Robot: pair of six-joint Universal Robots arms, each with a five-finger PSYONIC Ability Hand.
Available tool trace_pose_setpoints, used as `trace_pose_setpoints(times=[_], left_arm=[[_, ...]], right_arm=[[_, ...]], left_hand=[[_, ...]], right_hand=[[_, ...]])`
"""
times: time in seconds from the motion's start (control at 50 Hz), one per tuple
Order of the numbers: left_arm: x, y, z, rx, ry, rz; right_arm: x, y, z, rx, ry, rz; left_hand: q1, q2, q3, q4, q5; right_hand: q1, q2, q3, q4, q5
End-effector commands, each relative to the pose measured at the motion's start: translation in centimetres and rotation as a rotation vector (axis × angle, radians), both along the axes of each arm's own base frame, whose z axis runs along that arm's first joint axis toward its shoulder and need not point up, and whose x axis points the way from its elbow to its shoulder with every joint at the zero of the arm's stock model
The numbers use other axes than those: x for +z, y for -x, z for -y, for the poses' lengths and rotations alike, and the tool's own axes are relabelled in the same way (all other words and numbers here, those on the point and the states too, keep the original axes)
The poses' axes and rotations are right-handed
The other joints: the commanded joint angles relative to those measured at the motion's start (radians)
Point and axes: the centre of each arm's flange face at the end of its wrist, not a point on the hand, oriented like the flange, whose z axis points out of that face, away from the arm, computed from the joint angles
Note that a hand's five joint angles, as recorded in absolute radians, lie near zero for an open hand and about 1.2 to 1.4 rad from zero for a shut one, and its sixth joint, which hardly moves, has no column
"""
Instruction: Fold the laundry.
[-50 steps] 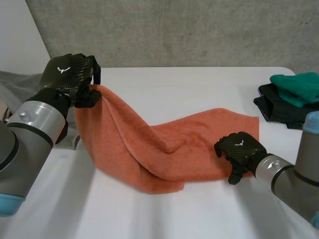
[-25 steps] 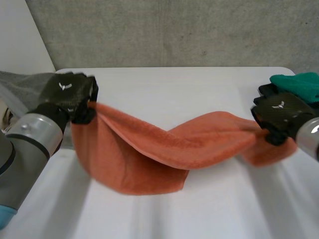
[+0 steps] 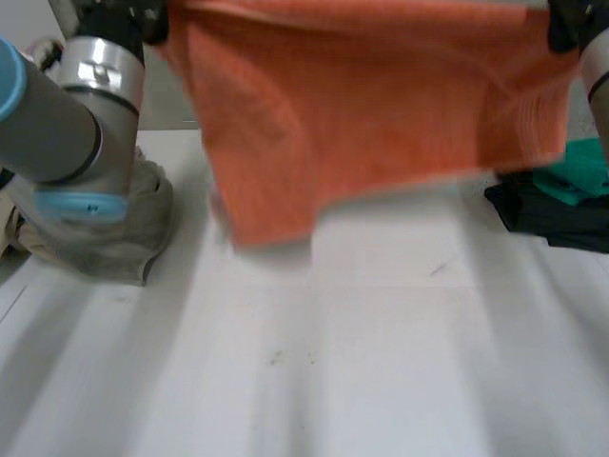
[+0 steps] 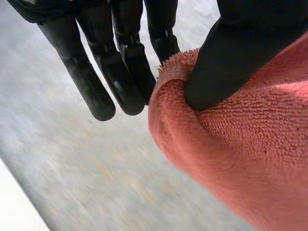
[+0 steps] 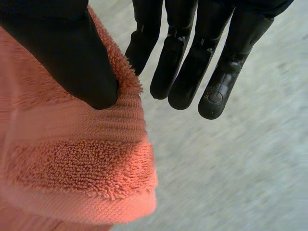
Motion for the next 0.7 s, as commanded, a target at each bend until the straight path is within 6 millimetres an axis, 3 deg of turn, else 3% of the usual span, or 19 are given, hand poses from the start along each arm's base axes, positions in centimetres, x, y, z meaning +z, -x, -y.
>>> trace_pose_setpoints(times=[0.02,0.1,0.12,0.22,0.28,0.36,0.5,0.6,0.64,0.7], left_arm=[[-3.8,-0.7,-3.2,-0.018,-0.124,0.049],[-9.0,-1.1,-4.7,-0.025,-0.277,0.114],[-11.0,-1.3,-5.4,-0.029,-0.333,0.140],[-15.5,-0.7,-7.7,-0.069,-0.459,0.207],[-19.0,0.3,-8.4,-0.093,-0.541,0.256],[-20.9,1.1,-8.9,-0.112,-0.581,0.287],[-20.8,1.4,-8.5,-0.108,-0.573,0.279],[-20.7,1.5,-8.5,-0.109,-0.571,0.277],[-20.7,1.5,-8.5,-0.109,-0.571,0.277],[-20.7,1.5,-8.5,-0.108,-0.572,0.275]], right_arm=[[-1.8,-0.1,-2.7,0.088,-0.220,-0.082],[-5.1,0.1,-4.3,0.133,-0.459,-0.153],[-6.9,0.4,-4.9,0.141,-0.569,-0.202],[-12.7,1.0,-6.3,0.158,-0.820,-0.411],[-16.5,0.9,-6.1,0.171,-0.910,-0.499],[-20.1,1.0,-5.0,0.140,-0.985,-0.485],[-21.4,0.5,-1.5,0.064,-0.801,-0.320],[-21.8,0.7,-0.7,0.042,-0.700,-0.282],[-21.0,0.9,-0.7,0.036,-0.655,-0.258],[-19.3,1.0,-1.1,0.032,-0.600,-0.237]], left_hand=[[0.242,0.194,0.201,0.194,0.248],[0.242,0.194,0.201,0.194,0.248],[0.242,0.194,0.201,0.194,0.248],[0.242,0.194,0.201,0.194,0.248],[0.242,0.194,0.201,0.194,0.248],[0.242,0.194,0.201,0.194,0.248],[0.242,0.194,0.201,0.194,0.248],[0.242,0.194,0.201,0.194,0.248],[0.242,0.194,0.201,0.194,0.248],[0.242,0.194,0.201,0.194,0.248]], right_hand=[[0.352,0.216,0.213,0.206,0.255],[0.352,0.216,0.213,0.206,0.255],[0.352,0.216,0.213,0.206,0.255],[0.352,0.216,0.213,0.206,0.255],[0.352,0.216,0.213,0.206,0.255],[0.352,0.216,0.213,0.206,0.255],[0.352,0.216,0.213,0.206,0.255],[-0.215,-0.352,-0.354,-0.361,-0.312],[-0.721,-0.858,-0.860,-0.867,-0.818],[-0.751,-0.887,-0.889,-0.897,-0.847]])
